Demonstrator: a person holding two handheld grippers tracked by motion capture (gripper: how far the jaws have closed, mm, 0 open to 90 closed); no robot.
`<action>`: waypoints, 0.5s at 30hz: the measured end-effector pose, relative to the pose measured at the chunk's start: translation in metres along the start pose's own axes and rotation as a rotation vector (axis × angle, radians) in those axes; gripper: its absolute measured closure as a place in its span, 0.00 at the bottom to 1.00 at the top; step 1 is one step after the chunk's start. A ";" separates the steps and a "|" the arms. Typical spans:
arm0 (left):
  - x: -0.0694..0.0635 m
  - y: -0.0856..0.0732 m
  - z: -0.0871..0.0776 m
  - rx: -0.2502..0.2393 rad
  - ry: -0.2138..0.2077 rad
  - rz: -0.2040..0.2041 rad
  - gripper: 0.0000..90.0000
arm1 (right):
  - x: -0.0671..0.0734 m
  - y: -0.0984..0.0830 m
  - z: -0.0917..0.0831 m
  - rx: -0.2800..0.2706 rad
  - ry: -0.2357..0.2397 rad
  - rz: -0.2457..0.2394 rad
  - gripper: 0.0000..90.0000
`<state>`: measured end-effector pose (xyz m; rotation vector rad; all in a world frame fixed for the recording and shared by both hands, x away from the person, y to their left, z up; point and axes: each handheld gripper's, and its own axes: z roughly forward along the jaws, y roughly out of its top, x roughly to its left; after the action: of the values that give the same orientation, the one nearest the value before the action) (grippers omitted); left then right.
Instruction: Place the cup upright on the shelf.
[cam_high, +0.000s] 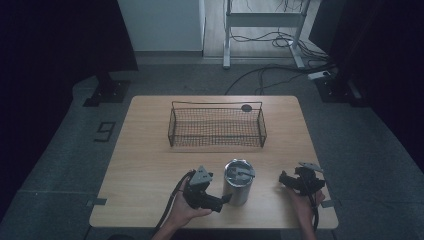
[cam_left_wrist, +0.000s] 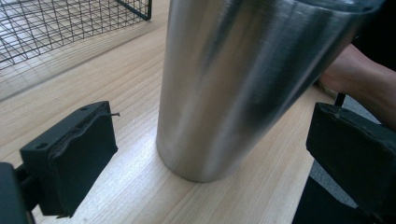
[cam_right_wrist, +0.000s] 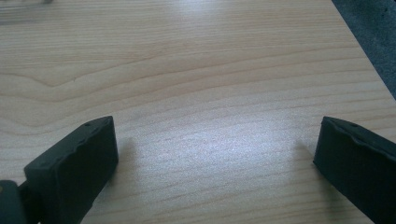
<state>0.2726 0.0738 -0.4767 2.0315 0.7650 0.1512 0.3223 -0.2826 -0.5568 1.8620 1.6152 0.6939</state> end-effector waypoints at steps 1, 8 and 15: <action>-0.001 0.001 0.002 0.003 0.000 0.000 0.02 | 0.000 0.000 0.000 0.000 0.000 0.000 0.00; -0.008 0.007 0.011 0.015 -0.045 0.016 0.02 | 0.000 0.000 0.000 0.001 0.000 -0.002 0.00; -0.012 0.012 0.017 0.013 -0.039 0.028 0.01 | 0.000 0.000 0.000 0.001 0.000 -0.002 0.00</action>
<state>0.2750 0.0499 -0.4746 2.0528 0.7146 0.1222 0.3222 -0.2828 -0.5568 1.8604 1.6173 0.6924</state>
